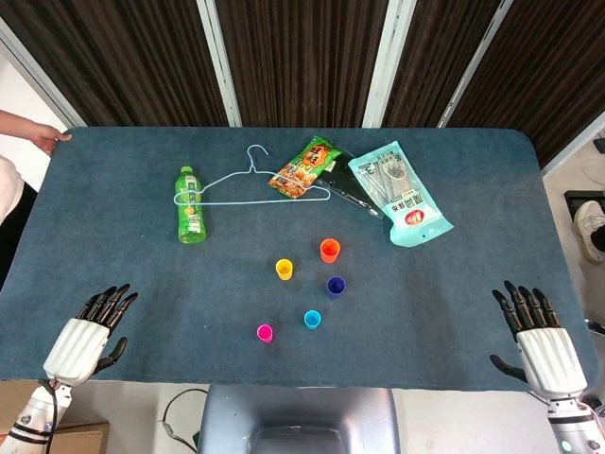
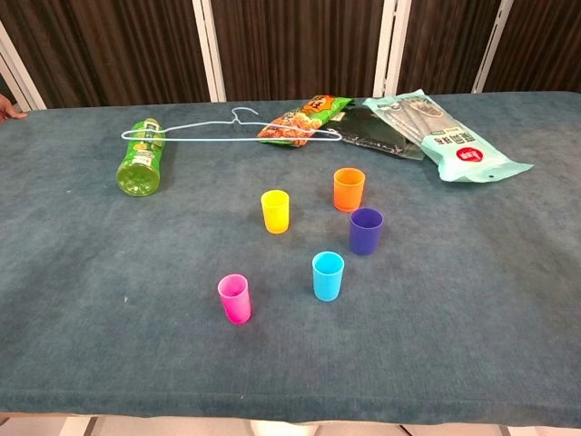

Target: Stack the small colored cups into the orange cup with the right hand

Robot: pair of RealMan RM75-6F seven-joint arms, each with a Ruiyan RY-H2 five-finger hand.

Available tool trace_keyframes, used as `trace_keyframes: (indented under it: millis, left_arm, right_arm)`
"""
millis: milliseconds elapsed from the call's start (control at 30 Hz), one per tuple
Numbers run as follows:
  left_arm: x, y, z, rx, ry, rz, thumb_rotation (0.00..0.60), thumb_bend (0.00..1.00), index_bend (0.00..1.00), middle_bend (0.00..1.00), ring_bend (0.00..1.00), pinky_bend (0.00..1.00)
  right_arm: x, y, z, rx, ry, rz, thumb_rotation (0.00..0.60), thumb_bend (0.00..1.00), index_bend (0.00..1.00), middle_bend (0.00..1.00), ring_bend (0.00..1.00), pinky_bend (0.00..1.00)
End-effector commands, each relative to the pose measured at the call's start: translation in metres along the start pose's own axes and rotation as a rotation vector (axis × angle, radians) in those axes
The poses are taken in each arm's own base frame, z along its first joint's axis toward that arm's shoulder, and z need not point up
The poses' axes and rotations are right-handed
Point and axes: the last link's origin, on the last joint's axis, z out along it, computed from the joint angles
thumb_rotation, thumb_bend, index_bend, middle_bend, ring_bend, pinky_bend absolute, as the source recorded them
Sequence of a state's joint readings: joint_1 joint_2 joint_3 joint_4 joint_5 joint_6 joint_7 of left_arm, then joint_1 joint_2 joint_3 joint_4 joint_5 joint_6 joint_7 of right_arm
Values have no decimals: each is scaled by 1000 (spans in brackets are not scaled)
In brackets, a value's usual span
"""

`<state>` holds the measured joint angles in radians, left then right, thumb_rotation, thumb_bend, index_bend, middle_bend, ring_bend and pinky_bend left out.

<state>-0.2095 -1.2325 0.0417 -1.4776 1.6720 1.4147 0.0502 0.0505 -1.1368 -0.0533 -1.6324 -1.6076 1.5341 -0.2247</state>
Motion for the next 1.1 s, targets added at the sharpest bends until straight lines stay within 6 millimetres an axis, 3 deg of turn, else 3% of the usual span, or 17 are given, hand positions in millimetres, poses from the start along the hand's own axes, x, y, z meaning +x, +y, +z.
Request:
trace_keyframes:
  millis: [33,233,433,533,700,867,1100]
  left_arm:
    - [0,-1,-1,3,-3,1,600,444,0,0,0,151]
    - [4,-4,-3,17,10,-10,600,444,0,0,0,151]
    - [8,-9,-8,31,18,-15,600,444,0,0,0,152]
    - [12,-12,-8,43,35,-21,600,444,0,0,0,151]
    - [14,-14,-9,56,39,-21,600,444,0,0,0,152]
    - [13,-16,-10,68,35,-13,600,444,0,0,0,152]
    - [17,-21,-12,85,42,-20,600,444,0,0,0,152]
  right_arm:
    - [-2,-2,2,4,-8,4,600,255,0,0,0,0]
    - [-5,-12,10,54,-6,16,600,255,0,0,0,0]
    - [-3,-42,44,148,-2,-12,600,255,0,0,0,0]
    - [-2,-59,65,194,-25,-50,600,255,0,0,0,0]
    - [-6,-102,125,310,-90,-88,600,255,3,0,0,0]
    - [-16,-145,173,381,-135,-159,600,256,138,0,0,0]
    - [-31,-187,207,430,-161,-182,600,321,323,0,0,0]
